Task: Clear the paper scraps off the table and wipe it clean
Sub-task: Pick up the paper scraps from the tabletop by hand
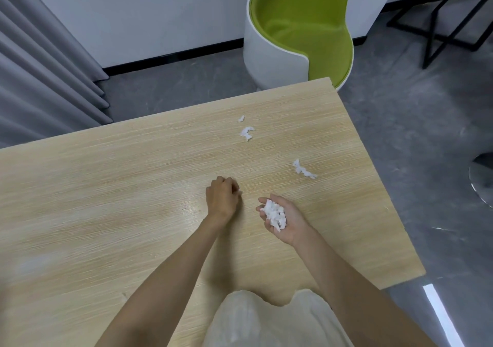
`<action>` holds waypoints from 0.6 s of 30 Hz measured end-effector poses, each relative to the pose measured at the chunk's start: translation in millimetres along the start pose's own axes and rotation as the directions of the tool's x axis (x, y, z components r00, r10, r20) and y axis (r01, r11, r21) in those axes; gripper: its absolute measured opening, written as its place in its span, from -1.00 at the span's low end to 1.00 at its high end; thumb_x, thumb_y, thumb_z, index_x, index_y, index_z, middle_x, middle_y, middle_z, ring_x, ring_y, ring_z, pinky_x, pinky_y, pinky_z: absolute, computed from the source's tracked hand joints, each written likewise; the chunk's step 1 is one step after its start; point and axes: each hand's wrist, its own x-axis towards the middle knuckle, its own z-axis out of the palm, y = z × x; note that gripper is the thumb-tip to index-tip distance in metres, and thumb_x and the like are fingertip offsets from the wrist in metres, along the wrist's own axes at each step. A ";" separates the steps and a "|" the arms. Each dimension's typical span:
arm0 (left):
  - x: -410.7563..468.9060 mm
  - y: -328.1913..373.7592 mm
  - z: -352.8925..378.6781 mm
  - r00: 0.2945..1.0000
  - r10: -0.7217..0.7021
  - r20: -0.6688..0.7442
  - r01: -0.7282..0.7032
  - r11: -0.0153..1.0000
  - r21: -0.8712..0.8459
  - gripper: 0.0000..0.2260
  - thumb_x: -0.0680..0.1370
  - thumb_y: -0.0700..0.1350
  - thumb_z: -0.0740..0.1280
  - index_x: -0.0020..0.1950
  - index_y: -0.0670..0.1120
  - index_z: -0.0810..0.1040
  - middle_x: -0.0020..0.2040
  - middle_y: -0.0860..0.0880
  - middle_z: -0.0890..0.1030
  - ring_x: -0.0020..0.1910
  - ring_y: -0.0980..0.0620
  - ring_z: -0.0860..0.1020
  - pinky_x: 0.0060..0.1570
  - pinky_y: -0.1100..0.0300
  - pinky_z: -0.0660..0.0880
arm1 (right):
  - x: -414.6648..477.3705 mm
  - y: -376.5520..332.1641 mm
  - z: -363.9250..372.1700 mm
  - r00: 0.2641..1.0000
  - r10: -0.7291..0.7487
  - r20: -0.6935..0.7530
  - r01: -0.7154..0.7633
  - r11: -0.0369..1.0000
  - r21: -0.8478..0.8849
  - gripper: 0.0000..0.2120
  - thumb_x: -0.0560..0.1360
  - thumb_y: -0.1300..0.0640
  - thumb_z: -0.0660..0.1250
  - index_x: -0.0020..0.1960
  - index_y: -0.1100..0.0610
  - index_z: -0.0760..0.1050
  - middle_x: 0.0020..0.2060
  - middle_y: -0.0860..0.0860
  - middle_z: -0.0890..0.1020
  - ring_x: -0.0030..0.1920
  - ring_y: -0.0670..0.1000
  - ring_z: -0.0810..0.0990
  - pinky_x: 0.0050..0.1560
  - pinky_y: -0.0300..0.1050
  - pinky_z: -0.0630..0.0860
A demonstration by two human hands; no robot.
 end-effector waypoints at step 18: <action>-29.8 77.5 -35.2 0.938 0.344 0.034 -0.278 0.809 -0.518 -0.89 0.57 -0.12 0.31 -0.03 -0.07 0.63 -0.04 0.09 0.51 -0.04 0.19 0.47 0.02 0.47 0.31 | -6.9 -22.2 -10.6 0.996 -0.080 -0.032 0.083 0.991 0.107 -0.84 0.49 0.08 0.32 -0.18 0.17 0.53 -0.37 0.02 0.55 -0.48 -0.06 0.47 -0.60 -0.31 0.31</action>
